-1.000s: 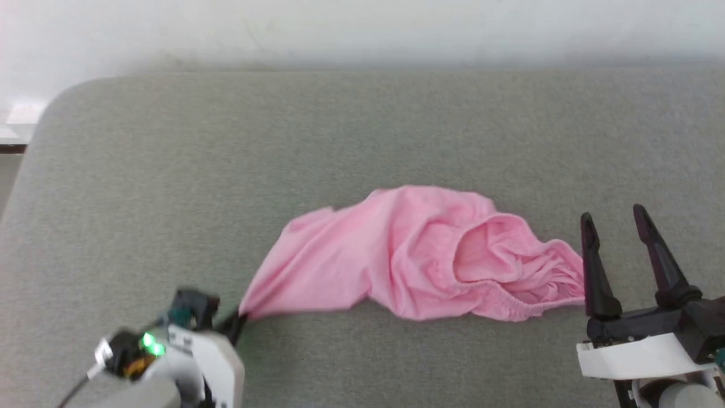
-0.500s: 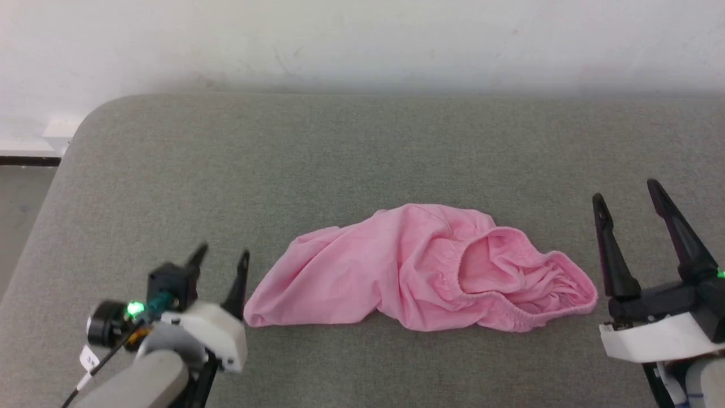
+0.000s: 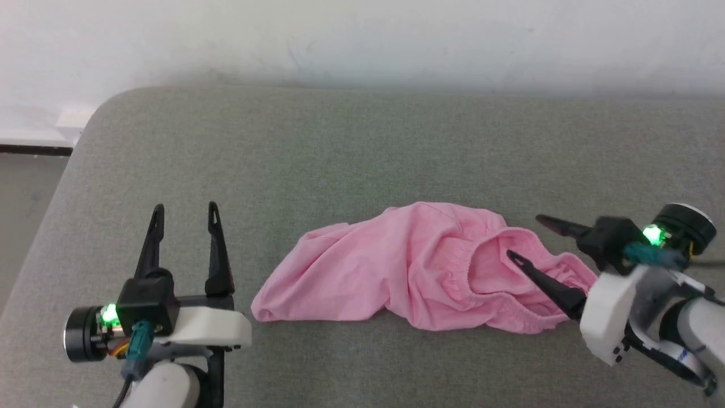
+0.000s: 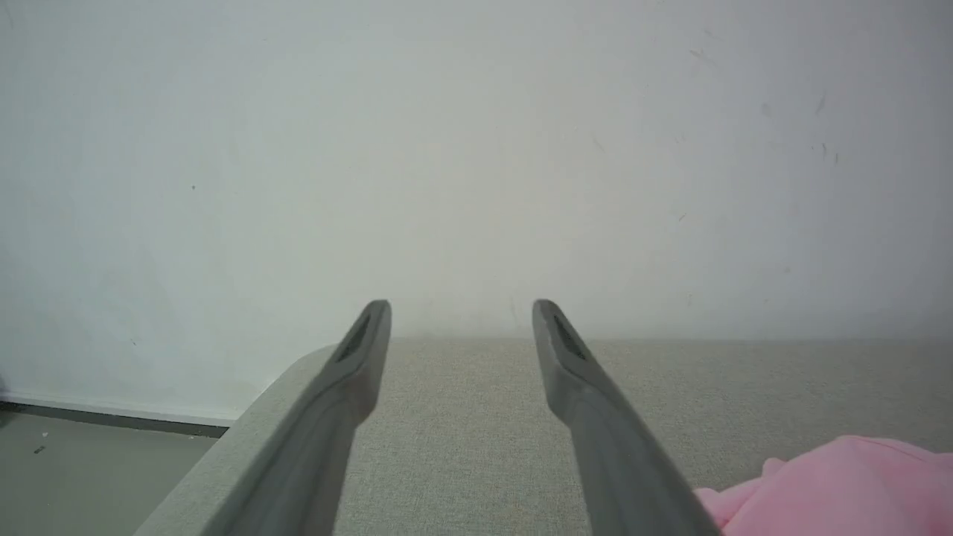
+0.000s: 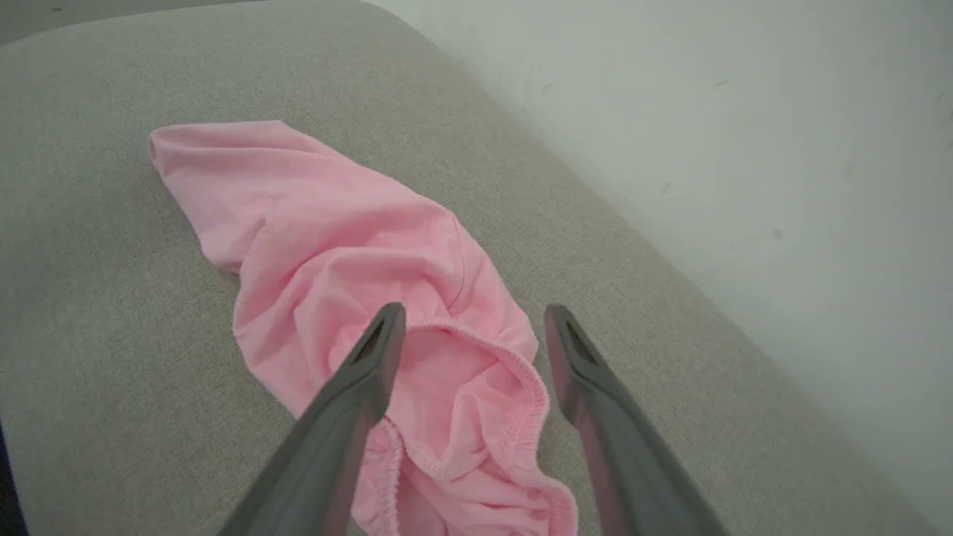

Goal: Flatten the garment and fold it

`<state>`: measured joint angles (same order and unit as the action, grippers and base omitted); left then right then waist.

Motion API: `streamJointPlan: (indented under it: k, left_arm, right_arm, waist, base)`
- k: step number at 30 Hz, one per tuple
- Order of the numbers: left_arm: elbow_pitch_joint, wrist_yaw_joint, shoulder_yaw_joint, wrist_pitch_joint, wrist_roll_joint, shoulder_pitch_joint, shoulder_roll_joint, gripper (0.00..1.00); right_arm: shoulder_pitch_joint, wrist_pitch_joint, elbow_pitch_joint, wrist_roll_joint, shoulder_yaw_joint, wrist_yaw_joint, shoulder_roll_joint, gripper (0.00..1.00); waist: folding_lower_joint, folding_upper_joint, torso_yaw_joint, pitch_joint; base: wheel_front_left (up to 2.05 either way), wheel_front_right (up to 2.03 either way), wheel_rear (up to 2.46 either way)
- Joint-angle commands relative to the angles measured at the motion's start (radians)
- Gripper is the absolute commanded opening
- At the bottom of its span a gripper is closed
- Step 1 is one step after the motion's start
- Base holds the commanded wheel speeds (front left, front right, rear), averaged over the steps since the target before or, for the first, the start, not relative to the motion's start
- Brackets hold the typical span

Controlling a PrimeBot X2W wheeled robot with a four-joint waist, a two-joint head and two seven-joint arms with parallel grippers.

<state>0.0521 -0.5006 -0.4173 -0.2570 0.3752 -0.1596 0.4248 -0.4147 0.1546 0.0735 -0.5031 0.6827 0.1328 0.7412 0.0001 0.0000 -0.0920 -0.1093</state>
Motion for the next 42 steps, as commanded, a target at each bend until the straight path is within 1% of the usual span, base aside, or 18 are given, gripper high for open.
streamJointPlan:
  k: [1,5,9,12,20,22,25,26,27,29,31,33,35,38,40,42]
  left_arm:
    - [0.005,0.011,0.017,-0.005,-0.017,0.019,-0.015,1.00]
    - [0.003,0.067,0.091,-0.005,-0.076,0.054,-0.087,1.00]
    - [-0.004,0.123,0.137,-0.005,-0.126,0.060,-0.157,1.00]
    - [-0.008,0.164,0.167,-0.005,-0.159,0.051,-0.201,1.00]
    - [-0.031,0.257,0.239,-0.005,-0.225,0.016,-0.295,1.00]
    - [-0.034,0.273,0.249,-0.005,-0.239,0.008,-0.313,1.00]
    - [-0.041,0.293,0.264,-0.005,-0.253,0.001,-0.333,1.00]
    - [-0.045,0.299,0.270,-0.005,-0.257,0.000,-0.337,1.00]
    - [-0.046,0.303,0.278,-0.005,-0.260,0.001,-0.341,1.00]
    - [-0.049,0.312,0.293,-0.005,-0.266,0.007,-0.348,1.00]
    - [-0.053,0.320,0.306,-0.005,-0.272,0.016,-0.352,1.00]
    - [-0.054,0.327,0.315,-0.005,-0.278,0.022,-0.356,1.00]
    - [-0.053,0.332,0.326,-0.005,-0.282,0.029,-0.360,1.00]
    - [-0.047,0.336,0.337,-0.005,-0.289,0.041,-0.364,1.00]
    - [-0.046,0.342,0.341,-0.005,-0.292,0.044,-0.366,1.00]
    - [-0.045,0.347,0.340,-0.005,-0.295,0.043,-0.368,1.00]
  right_arm:
    - [-0.031,0.029,-0.002,-0.039,0.021,-0.002,0.004,1.00]
    - [-0.122,0.200,-0.066,-0.260,0.101,-0.002,0.005,1.00]
    - [-0.185,0.282,-0.173,-0.392,0.144,-0.002,-0.017,1.00]
    - [-0.239,0.268,-0.242,-0.406,0.171,-0.002,-0.033,1.00]
    - [-0.322,0.243,-0.447,-0.497,0.213,-0.002,-0.141,1.00]
    - [-0.335,0.239,-0.493,-0.491,0.241,-0.002,-0.158,1.00]
    - [-0.359,0.222,-0.540,-0.438,0.315,-0.002,-0.161,1.00]
    - [-0.369,0.210,-0.547,-0.424,0.337,-0.002,-0.159,0.36]
    - [-0.379,0.190,-0.547,-0.416,0.354,-0.002,-0.157,0.00]
    - [-0.398,0.144,-0.535,-0.412,0.380,-0.002,-0.146,0.00]
    - [-0.417,0.078,-0.516,-0.415,0.383,-0.002,-0.132,0.00]
    - [-0.427,0.022,-0.470,-0.428,0.384,-0.002,-0.105,0.00]
    - [-0.429,-0.031,-0.409,-0.453,0.371,-0.002,-0.069,0.00]
    - [-0.420,-0.077,-0.314,-0.507,0.334,-0.002,0.000,0.00]
    - [-0.411,-0.093,-0.285,-0.532,0.299,-0.002,0.054,0.00]
    - [-0.396,-0.102,-0.295,-0.547,0.262,-0.002,0.098,0.00]
  waist:
    - [-0.0001,0.0000,-0.009,-0.009]
    - [-0.0001,0.0000,-0.027,-0.032]
    - [-0.0001,0.0000,-0.055,-0.065]
    - [-0.0001,0.0000,-0.077,-0.093]
    - [-0.0001,0.0000,-0.107,-0.154]
    - [-0.0001,0.0000,-0.113,-0.166]
    - [-0.0001,0.0000,-0.114,-0.173]
    - [-0.0001,0.0000,-0.112,-0.173]
    - [-0.0001,0.0000,-0.108,-0.172]
    - [-0.0001,0.0000,-0.099,-0.164]
    - [-0.0001,0.0000,-0.089,-0.152]
    - [-0.0001,0.0000,-0.084,-0.139]
    - [-0.0001,0.0000,-0.075,-0.129]
    - [-0.0001,0.0000,-0.058,-0.120]
    - [-0.0001,0.0000,-0.051,-0.120]
    - [-0.0001,0.0000,-0.046,-0.122]
  base:
    - [0.00,0.00,0.00]
    - [0.00,0.00,0.00]
    - [0.00,0.00,0.00]
    - [0.00,0.00,0.00]
    - [0.00,0.00,0.00]
    - [0.00,0.00,0.00]
    - [0.00,0.00,0.00]
    - [0.00,0.00,0.00]
    - [0.00,0.00,0.00]
    - [0.00,0.00,0.00]
    - [0.00,0.00,0.00]
    - [0.00,0.00,0.00]
    - [0.00,0.00,0.00]
    - [0.00,0.00,0.00]
    - [0.00,0.00,0.00]
    - [0.00,0.00,0.00]
